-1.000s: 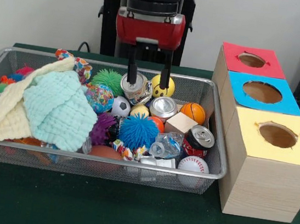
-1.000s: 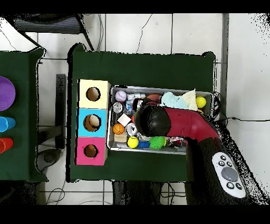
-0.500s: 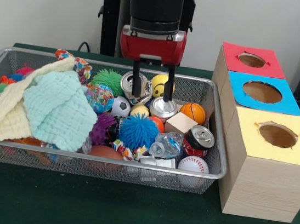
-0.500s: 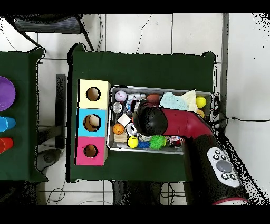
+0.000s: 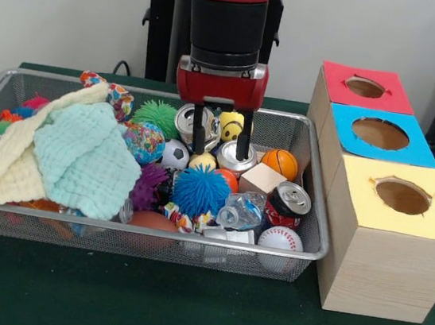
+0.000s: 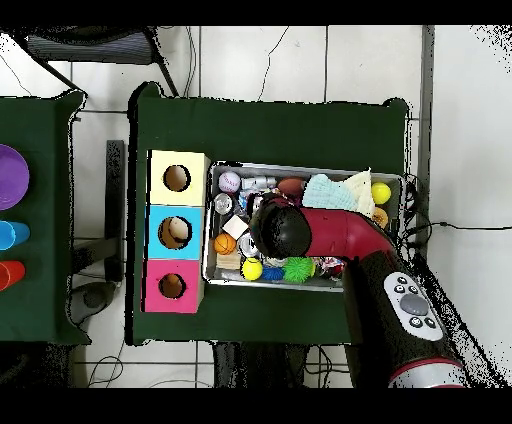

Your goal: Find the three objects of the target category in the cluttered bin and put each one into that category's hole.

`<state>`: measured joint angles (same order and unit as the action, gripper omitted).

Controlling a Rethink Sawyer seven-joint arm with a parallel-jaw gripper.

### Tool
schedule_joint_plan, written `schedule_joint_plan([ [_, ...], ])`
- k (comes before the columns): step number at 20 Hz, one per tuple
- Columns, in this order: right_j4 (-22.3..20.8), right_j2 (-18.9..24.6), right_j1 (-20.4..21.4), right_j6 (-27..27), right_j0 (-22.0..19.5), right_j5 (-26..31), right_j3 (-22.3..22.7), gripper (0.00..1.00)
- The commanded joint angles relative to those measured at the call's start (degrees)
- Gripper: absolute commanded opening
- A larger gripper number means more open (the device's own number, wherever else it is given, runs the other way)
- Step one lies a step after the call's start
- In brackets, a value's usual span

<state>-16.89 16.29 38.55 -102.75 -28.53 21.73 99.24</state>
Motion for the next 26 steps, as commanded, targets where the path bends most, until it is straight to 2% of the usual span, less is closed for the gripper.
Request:
schedule_joint_plan([
  [1,-5.0,-2.0,-1.4,-0.8,1.3,0.0,-2.7,1.00],
  [12,-8.0,-5.1,-1.4,-1.9,3.0,-0.2,-2.5,1.00],
  [16,-8.4,-5.0,-2.2,-1.9,2.8,-1.1,-2.5,1.00],
  [21,-8.5,-4.5,-2.9,-0.3,1.9,1.7,-4.6,1.00],
  [26,-8.2,-3.8,-3.1,-0.1,1.5,2.5,-4.3,1.00],
])
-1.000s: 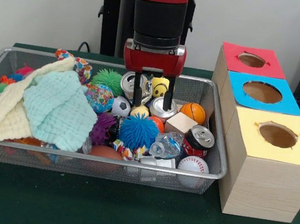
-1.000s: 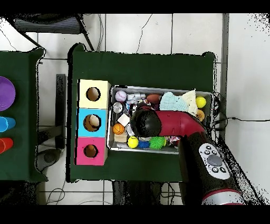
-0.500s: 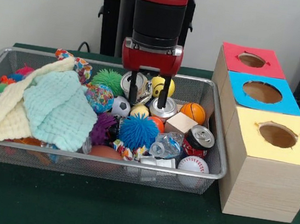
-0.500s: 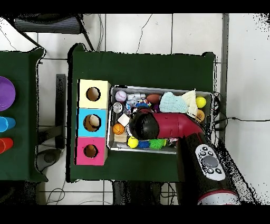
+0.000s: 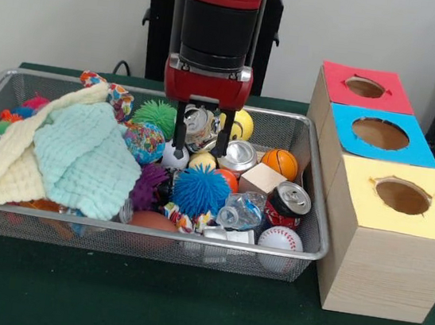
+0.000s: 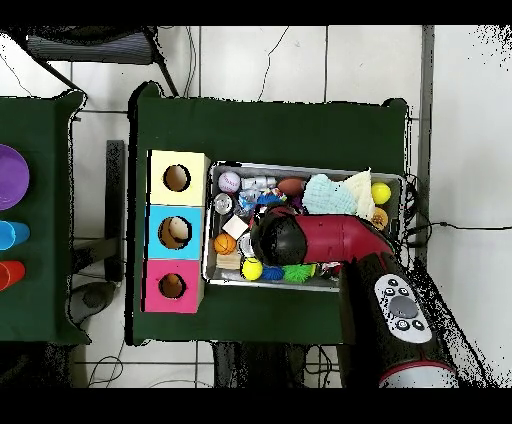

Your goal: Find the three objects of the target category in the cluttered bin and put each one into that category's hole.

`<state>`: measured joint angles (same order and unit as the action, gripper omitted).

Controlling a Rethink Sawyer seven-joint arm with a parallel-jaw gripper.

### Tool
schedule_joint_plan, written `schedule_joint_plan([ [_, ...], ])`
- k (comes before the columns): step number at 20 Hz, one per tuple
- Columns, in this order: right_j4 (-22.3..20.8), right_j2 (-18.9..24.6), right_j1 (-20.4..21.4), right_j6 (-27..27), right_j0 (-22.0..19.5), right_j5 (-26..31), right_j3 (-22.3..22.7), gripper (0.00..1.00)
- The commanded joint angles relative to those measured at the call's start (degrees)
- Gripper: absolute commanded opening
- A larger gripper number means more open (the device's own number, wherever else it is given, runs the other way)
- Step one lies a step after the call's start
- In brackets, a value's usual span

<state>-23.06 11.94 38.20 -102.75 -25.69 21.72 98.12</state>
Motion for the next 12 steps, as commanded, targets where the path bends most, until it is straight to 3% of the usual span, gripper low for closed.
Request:
schedule_joint_plan([
  [1,-1.9,0.6,-2.8,-0.1,-1.4,2.6,-3.0,1.00],
  [12,-1.5,1.1,-4.8,-0.7,-1.9,1.9,-2.4,1.00],
])
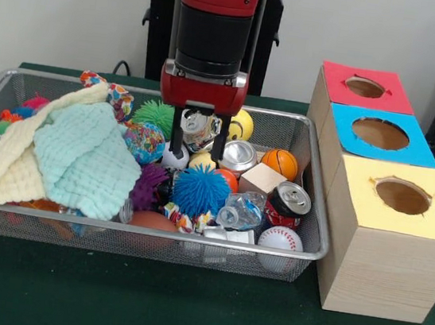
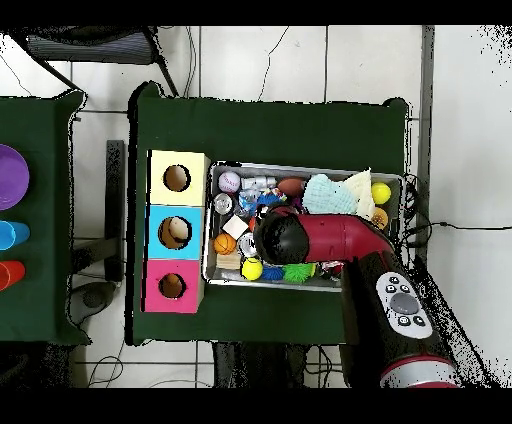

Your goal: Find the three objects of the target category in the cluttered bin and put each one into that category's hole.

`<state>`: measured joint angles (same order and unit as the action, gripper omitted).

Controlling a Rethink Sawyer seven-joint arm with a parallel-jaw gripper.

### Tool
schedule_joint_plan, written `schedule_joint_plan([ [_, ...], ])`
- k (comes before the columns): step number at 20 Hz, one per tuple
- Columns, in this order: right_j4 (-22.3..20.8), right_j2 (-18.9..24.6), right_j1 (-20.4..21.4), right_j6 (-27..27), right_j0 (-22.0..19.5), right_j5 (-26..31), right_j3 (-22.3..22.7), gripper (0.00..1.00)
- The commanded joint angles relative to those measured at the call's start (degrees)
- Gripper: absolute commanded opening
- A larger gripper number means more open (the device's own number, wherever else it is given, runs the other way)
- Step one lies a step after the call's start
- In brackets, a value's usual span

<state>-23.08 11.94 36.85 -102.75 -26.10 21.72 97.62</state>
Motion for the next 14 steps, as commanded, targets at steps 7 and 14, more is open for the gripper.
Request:
schedule_joint_plan([
  [7,-2.3,0.8,-7.2,-1.9,-1.9,-2.1,-1.3,1.00],
  [14,-3.5,-2.1,-9.1,-3.9,-0.4,-3.6,-0.1,1.00],
])
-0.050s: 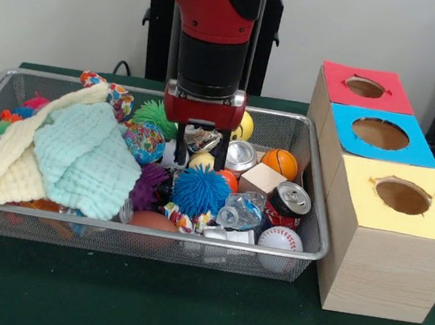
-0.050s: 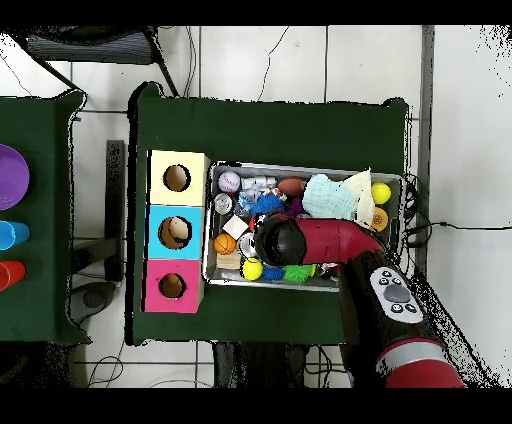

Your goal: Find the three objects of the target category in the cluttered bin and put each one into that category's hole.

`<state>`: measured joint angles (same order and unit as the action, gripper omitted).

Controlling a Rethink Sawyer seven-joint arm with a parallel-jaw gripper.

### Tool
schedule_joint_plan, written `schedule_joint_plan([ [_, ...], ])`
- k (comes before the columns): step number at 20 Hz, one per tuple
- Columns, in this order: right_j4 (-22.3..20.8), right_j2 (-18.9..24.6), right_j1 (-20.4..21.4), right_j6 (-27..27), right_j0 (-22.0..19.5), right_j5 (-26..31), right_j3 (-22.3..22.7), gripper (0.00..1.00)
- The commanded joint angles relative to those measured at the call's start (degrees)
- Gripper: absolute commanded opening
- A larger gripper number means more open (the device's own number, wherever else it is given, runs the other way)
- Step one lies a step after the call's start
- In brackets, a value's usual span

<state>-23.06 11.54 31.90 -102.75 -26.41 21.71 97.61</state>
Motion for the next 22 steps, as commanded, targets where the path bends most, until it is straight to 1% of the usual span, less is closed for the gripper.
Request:
schedule_joint_plan([
  [1,-3.6,-2.6,-4.5,-3.7,0.4,-2.1,-0.3,1.00],
  [2,-3.8,-3.4,-5.0,-3.6,1.0,-0.7,-0.6,1.00],
  [5,-3.7,-4.0,-5.5,-2.9,1.0,0.3,0.1,1.00],
  [8,-3.8,-4.4,-5.9,-0.8,1.3,3.5,0.5,1.00],
  [11,-4.0,-5.1,-7.0,0.2,1.9,5.1,0.1,1.00],
  [13,-3.9,-4.7,-8.4,0.9,1.6,5.9,0.0,1.00],
  [16,-3.1,-3.4,-9.1,2.1,0.7,7.4,0.7,1.00],
  [22,-0.2,-0.8,-6.6,2.9,-1.6,10.5,3.9,1.00],
])
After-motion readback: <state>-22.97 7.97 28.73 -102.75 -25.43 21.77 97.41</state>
